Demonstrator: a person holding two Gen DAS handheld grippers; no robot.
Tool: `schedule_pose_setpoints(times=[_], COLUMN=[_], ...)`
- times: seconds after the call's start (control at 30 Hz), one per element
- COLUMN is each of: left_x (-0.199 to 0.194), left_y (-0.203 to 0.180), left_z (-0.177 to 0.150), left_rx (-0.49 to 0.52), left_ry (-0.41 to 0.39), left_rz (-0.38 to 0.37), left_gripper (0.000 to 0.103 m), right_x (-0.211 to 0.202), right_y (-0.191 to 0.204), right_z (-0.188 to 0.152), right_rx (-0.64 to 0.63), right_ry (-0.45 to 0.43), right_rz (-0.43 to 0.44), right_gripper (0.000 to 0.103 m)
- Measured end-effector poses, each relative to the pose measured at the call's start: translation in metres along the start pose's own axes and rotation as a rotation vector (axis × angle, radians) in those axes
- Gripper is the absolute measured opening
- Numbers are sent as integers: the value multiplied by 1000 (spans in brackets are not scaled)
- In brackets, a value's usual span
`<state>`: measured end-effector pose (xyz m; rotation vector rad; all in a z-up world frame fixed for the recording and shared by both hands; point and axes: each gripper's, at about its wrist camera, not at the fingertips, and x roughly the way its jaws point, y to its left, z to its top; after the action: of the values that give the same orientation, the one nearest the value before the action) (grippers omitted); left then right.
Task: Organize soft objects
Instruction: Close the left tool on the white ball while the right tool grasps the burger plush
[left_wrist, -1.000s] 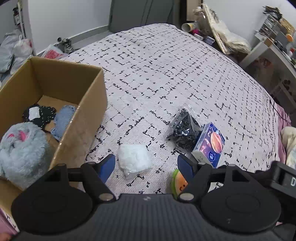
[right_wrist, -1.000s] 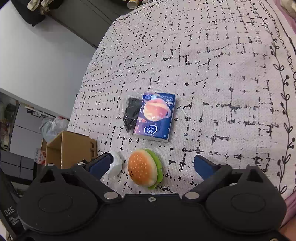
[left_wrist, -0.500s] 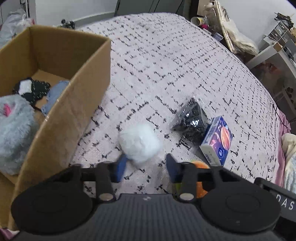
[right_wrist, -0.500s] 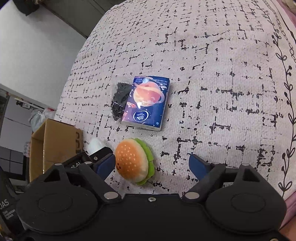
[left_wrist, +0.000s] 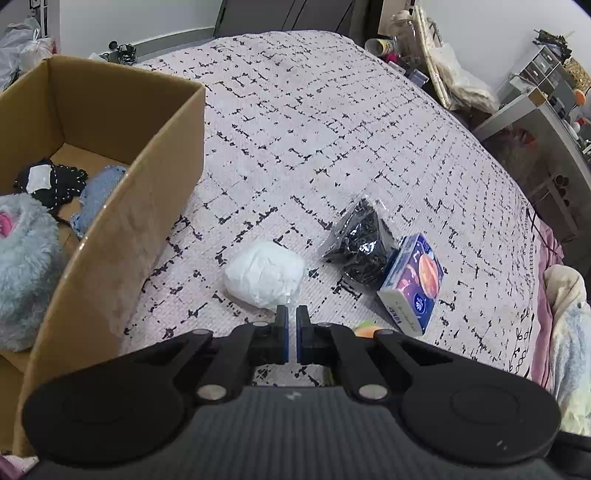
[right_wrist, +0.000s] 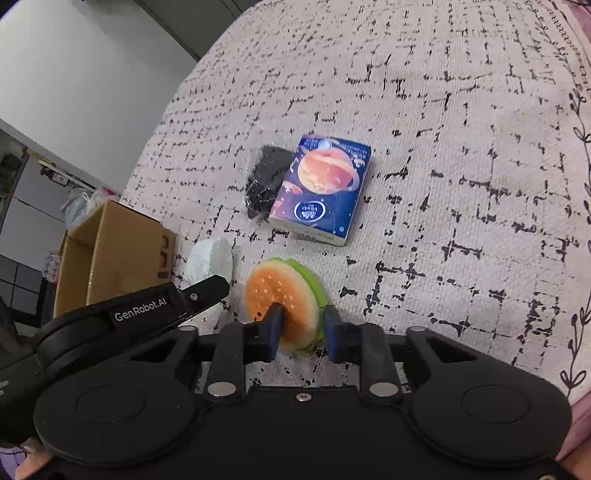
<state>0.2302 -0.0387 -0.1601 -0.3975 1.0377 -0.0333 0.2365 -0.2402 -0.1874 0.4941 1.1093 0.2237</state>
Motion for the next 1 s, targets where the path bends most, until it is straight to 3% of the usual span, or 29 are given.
schedule_pose_setpoints(times=[0.4,0.6,0.67,0.73,0.8,0.9,1.0], left_x=[-12,-6,-4,-3,-5,-10,-6], left_y=[8,9,6,3,1,-7,-10], left_z=[3,6,6,7,7,9,12], left_rx=[-45,-59,-42,-30,-27,13,29], left_ry=[-15,14,14,4,-23,-79,-80], left_rz=[-51,-40,-28,-23,-25,-15,-3], left_gripper=[1,6,13,38,53,60,61], right_x=[-22,-22,-22,-21,-20,-19,-11], right_y=[-8,-5,-3,-2,-1,3,5], right_z=[-5,-7,-7,-7,-7,-6,-5], right_rx=[58,57,51,42,40,13,10], right_ry=[-53,-60,-67,-62,-60,-52,-32], right_rz=[32,-11,-48,-60,-50,-62,-67], right_gripper=[11,13,21,33,55,56,56])
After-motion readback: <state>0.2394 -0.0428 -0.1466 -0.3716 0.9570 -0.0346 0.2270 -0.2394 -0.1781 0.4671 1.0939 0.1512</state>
